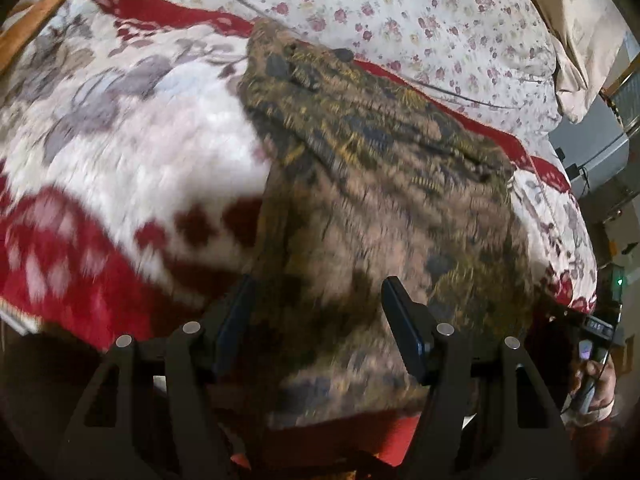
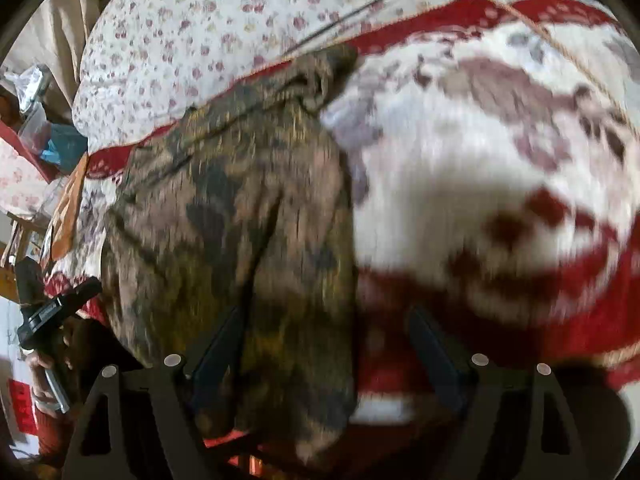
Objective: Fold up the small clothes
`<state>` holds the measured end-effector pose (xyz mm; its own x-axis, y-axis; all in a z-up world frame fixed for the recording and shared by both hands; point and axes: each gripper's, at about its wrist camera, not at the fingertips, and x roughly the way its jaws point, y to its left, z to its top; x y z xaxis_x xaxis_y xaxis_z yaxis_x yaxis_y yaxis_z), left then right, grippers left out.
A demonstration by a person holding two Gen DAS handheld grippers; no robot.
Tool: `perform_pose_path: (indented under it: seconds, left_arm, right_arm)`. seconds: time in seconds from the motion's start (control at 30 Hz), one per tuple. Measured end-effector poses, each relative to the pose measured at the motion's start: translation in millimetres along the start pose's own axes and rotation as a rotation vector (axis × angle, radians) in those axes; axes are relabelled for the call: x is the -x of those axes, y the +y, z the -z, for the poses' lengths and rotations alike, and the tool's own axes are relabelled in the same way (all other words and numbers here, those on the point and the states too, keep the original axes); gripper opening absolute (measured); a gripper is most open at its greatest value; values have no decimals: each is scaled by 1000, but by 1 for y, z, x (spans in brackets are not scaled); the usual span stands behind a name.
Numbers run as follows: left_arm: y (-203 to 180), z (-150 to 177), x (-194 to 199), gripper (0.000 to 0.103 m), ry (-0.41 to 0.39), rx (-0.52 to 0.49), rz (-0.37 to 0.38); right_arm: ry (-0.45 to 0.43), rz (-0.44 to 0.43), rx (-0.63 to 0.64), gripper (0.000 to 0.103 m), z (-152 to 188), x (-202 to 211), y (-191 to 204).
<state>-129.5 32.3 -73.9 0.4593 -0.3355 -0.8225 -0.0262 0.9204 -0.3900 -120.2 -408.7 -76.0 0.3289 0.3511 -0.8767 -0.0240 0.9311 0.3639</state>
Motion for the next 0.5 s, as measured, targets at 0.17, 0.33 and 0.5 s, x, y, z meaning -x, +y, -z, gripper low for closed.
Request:
perform_pose_path:
  seconds: [0.17,0.33,0.5]
  left_arm:
    - [16,26,0,66,33,41,-19]
    - [24,46,-4,66,68,56,-11]
    - [12,65,-17,66,128,-37,-25]
  right_arm:
    - [102,17,-10,83,28,-13,-3]
    - [160,16,-30,83,41,-29,-3]
    - [223,-31,-57,83,52,-43,-4]
